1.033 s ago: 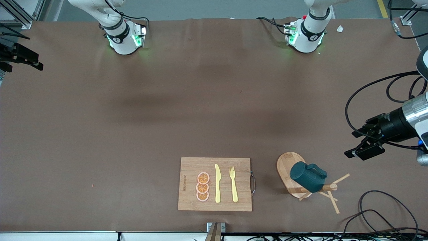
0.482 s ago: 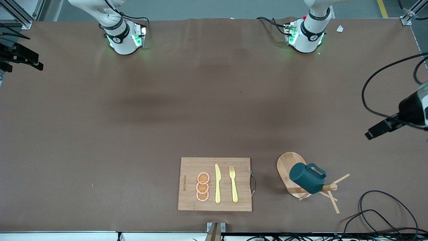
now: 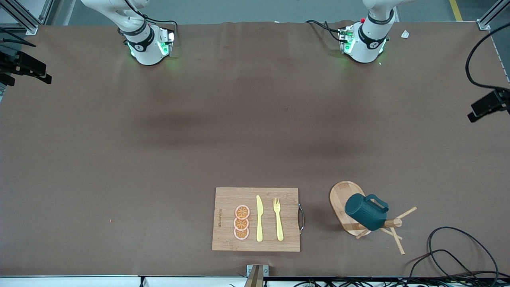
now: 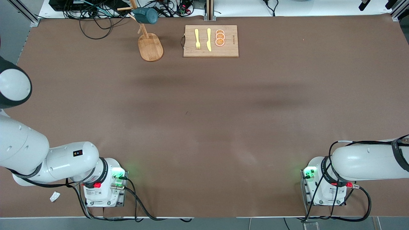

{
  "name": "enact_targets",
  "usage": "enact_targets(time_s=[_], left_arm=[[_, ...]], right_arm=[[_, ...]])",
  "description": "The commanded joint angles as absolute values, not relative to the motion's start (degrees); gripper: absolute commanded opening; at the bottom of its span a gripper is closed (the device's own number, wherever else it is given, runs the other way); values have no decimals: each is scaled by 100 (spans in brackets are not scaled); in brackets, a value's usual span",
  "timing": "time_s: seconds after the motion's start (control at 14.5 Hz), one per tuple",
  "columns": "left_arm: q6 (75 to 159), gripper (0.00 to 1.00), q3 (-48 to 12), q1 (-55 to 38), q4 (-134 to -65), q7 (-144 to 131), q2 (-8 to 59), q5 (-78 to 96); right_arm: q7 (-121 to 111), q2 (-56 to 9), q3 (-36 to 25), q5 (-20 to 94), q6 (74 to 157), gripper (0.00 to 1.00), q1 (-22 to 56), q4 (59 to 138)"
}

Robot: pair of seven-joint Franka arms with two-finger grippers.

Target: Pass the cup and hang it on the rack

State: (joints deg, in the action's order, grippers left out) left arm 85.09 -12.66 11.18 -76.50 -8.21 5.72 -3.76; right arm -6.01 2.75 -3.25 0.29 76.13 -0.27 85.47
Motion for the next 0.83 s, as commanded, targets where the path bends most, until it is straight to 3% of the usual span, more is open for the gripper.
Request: enact_targets(time_s=[0.0,0.41,0.76], left_arm=[[8552,100,-739,581,-8515,-554,-78,-308],[8569,100,-712,475,-9447,-641,-808,-70],[8754,100,-861,475,-9843,-1027,-940,-70]], right_arm=[[-589,396,-316,70,7620,100,-35,8657],[-589,396,-316,70,7620,100,-35,8657],[-589,396,-316,70,7620,100,-35,8657]])
